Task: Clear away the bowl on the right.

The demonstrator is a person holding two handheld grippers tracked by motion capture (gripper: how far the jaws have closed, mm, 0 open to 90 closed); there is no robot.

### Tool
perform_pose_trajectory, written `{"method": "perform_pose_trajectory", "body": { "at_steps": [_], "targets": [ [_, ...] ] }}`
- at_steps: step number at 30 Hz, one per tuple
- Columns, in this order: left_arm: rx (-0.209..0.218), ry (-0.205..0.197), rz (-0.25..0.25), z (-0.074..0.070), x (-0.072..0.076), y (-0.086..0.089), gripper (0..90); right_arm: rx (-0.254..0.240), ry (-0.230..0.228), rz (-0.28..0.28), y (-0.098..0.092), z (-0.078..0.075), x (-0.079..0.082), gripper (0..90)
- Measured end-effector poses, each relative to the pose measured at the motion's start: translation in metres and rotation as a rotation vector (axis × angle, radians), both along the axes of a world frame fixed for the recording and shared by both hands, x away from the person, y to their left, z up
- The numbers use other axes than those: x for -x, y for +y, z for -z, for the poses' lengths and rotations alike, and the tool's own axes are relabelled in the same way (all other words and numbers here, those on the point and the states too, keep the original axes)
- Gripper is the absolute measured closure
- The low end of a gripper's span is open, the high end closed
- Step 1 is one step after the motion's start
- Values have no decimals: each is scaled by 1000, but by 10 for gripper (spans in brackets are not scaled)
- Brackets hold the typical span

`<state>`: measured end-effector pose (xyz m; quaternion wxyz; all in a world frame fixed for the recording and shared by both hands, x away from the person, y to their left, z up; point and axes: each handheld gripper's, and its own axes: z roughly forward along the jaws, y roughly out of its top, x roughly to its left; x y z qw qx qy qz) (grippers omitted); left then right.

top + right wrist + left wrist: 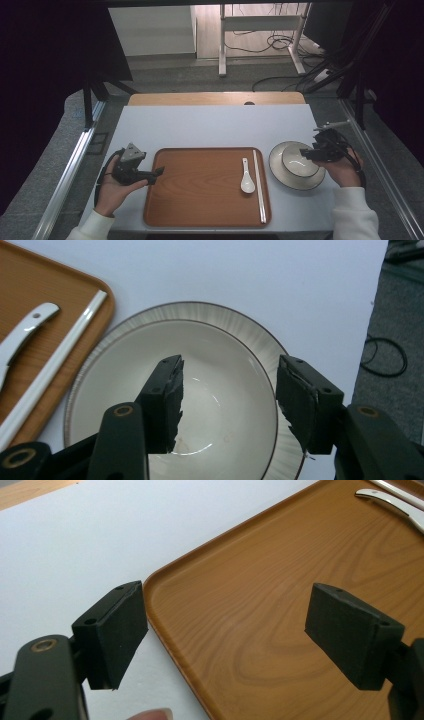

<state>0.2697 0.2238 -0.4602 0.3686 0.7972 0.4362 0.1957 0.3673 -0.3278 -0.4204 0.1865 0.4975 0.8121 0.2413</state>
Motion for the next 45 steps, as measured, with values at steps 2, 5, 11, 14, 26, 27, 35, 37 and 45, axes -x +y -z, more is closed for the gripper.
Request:
{"method": "perform_pose_trajectory", "body": {
  "at_steps": [2,5,11,14,26,27,35,37,45],
  "targets": [
    [-2,-1,-1,0,1,0,166,-8,19,13,-4,3,-2,442],
    [2,-2,-8,0,2,1,166,-35,63,17,-11,11,-7,441],
    [-1,0,-9,0,3,2,166,-55,136,24,-18,29,-16,490],
    [0,1,-12,1,3,2,166,-48,168,29,-20,38,-19,556],
    [4,-4,-16,-1,3,4,166,-90,230,28,-29,45,-21,787],
    [5,-4,-17,-1,3,4,166,-95,225,27,-30,44,-20,801],
    [4,-4,-18,-1,3,4,166,-80,182,16,-23,35,-18,833],
    [3,-6,-19,-2,3,5,166,-71,173,10,-21,33,-17,831],
    [7,-8,-25,-3,2,8,166,-90,119,5,-24,24,-13,830]
  ]
}}
